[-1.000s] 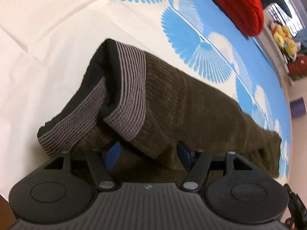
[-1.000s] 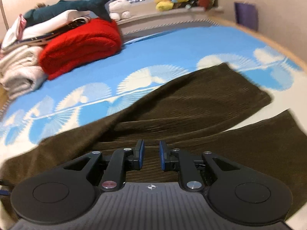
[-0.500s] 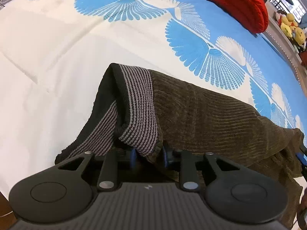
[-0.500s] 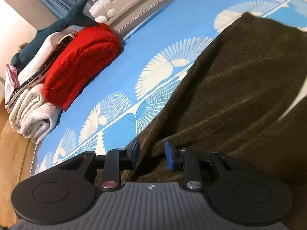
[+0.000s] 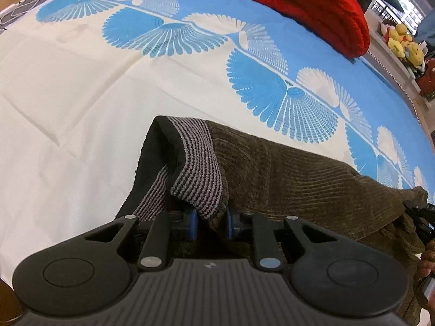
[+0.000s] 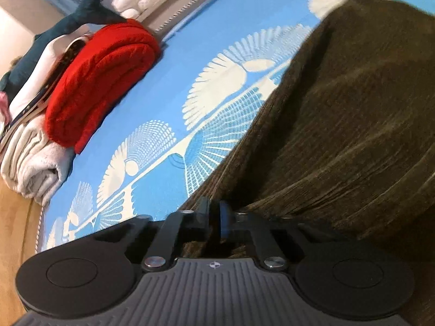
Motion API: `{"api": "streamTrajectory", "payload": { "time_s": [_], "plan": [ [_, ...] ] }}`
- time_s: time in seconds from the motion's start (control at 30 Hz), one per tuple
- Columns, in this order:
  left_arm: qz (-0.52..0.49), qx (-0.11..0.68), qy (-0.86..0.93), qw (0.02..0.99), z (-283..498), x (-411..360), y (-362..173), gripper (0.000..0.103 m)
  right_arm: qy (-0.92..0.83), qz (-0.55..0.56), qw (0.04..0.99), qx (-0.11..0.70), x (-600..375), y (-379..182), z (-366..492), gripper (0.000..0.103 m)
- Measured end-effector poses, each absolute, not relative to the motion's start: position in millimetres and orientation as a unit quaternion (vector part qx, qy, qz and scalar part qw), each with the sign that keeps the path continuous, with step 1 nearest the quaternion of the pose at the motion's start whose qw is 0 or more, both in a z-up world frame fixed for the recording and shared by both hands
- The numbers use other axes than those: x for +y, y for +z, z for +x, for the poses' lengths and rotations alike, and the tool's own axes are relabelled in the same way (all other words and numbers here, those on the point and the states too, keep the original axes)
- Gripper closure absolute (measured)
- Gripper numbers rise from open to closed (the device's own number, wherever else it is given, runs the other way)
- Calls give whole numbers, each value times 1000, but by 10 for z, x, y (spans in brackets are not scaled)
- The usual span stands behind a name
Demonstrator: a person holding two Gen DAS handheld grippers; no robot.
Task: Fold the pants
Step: 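Hold the waistband with the left gripper while the right gripper grasps the leg hems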
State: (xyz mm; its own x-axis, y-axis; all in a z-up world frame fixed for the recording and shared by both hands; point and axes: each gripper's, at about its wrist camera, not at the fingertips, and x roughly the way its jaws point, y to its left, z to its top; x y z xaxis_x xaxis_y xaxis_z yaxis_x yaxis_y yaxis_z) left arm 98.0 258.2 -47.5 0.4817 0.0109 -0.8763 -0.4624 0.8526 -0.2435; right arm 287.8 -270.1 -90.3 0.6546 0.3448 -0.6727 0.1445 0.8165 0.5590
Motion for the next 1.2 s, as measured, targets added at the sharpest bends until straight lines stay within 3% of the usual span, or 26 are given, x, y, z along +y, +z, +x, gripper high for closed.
{"api": "streamTrajectory", "payload": {
  "time_s": [0.3, 0.47, 0.6, 0.83, 1.0, 1.1, 1.13, 1.2],
  "plan": [
    [-240, 459, 156, 841, 794, 2631, -272, 85, 142, 193, 883, 403, -2910, -254, 2209, 99],
    [-239, 459, 170, 838, 655, 2688, -252, 85, 263, 59, 825, 496, -2973, -367, 1613, 103],
    [-244, 478, 175, 826, 648, 2714, -326, 84, 264, -31, 799, 539, -3086, -525, 1277, 102],
    [-275, 500, 174, 803, 674, 2718, -581, 72, 80, 169, 872, 452, -4051, -327, 1515, 99],
    [-292, 517, 155, 790, 810, 2695, -694, 61, -9, 333, 867, 371, -4560, -373, 1705, 99],
    [-275, 532, 148, 787, 916, 2638, -746, 55, -25, 377, 853, 360, -4631, -516, 1871, 88],
    [-270, 535, 149, 786, 942, 2626, -764, 55, -32, 377, 852, 362, -4608, -548, 1945, 74],
    [-269, 537, 149, 785, 974, 2632, -784, 55, -44, 374, 855, 356, -4594, -592, 2073, 56]
  ]
}}
